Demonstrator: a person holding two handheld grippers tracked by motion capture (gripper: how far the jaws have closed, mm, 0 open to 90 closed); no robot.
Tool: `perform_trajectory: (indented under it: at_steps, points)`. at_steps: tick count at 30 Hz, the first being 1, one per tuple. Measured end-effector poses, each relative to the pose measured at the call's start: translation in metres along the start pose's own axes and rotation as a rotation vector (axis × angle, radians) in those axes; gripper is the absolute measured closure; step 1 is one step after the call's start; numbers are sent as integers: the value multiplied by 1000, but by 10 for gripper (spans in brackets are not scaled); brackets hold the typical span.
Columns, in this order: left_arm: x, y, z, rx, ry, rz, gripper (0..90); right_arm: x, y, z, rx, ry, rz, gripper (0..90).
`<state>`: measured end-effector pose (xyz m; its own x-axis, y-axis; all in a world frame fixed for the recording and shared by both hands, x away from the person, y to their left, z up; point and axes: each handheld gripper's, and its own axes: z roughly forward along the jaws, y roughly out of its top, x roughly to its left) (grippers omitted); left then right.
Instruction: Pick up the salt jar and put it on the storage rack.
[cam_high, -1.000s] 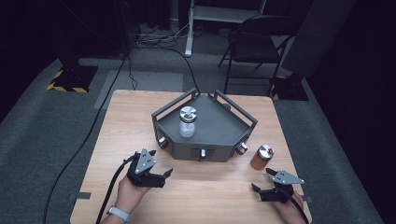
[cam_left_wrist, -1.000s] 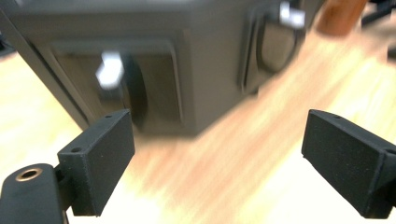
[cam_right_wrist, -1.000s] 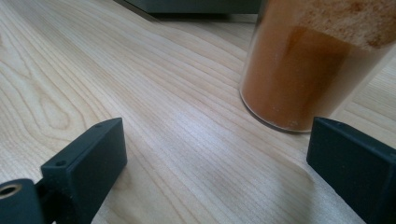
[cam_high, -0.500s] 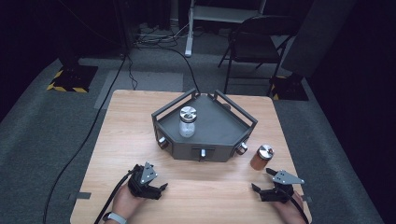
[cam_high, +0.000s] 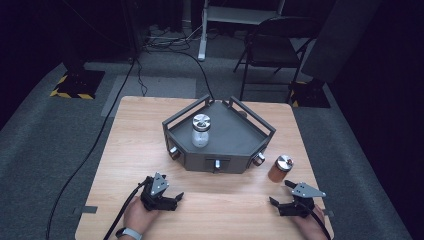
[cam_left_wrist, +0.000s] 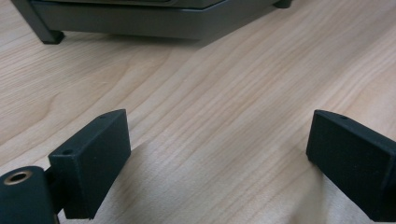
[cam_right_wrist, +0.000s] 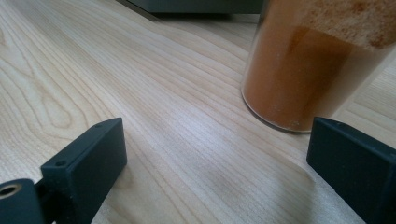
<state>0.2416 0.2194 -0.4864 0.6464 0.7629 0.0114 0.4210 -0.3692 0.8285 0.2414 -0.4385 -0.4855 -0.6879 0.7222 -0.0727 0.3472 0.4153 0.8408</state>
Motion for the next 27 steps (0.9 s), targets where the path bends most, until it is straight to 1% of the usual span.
perform_trajectory:
  at_steps: [4, 5, 6, 7, 8, 10, 11, 12, 13, 14, 15, 27]
  points:
    - [0, 0, 0, 0, 0, 1, 62, 0, 0, 0, 1, -1, 2, 51]
    - [-2, 0, 0, -1, 14, 0, 62, 0, 0, 0, 1, -2, 5, 50]
    - [-8, -2, 0, -11, 46, 9, 60, 1, 1, 0, 2, -5, 7, 50]
    - [-18, -5, 0, -32, 108, 43, 60, 1, 1, 1, 2, -8, 10, 50]
    - [-20, -6, 0, -40, 116, 55, 62, 1, 1, 1, 2, -10, 10, 50]
    - [-17, -5, 0, -38, 97, 54, 76, 2, 0, 0, 0, -11, 5, 51]
    - [-15, -4, 1, -32, 88, 40, 76, 2, 0, 0, 0, -11, 4, 50]
    - [-14, -2, 1, -21, 80, 11, 76, 2, 0, 0, 0, -11, 3, 50]
    - [-10, 1, 2, -3, 63, -35, 76, 2, 0, 0, 0, -11, 3, 51]
    - [-9, 1, 2, -2, 62, -49, 71, 2, 0, 0, 0, -11, 3, 51]
    - [-11, 2, 3, -2, 69, -47, 75, 2, 0, 0, 0, -11, 4, 50]
    - [-11, 2, 3, 0, 69, -48, 73, 2, 0, 0, 1, -9, 7, 50]
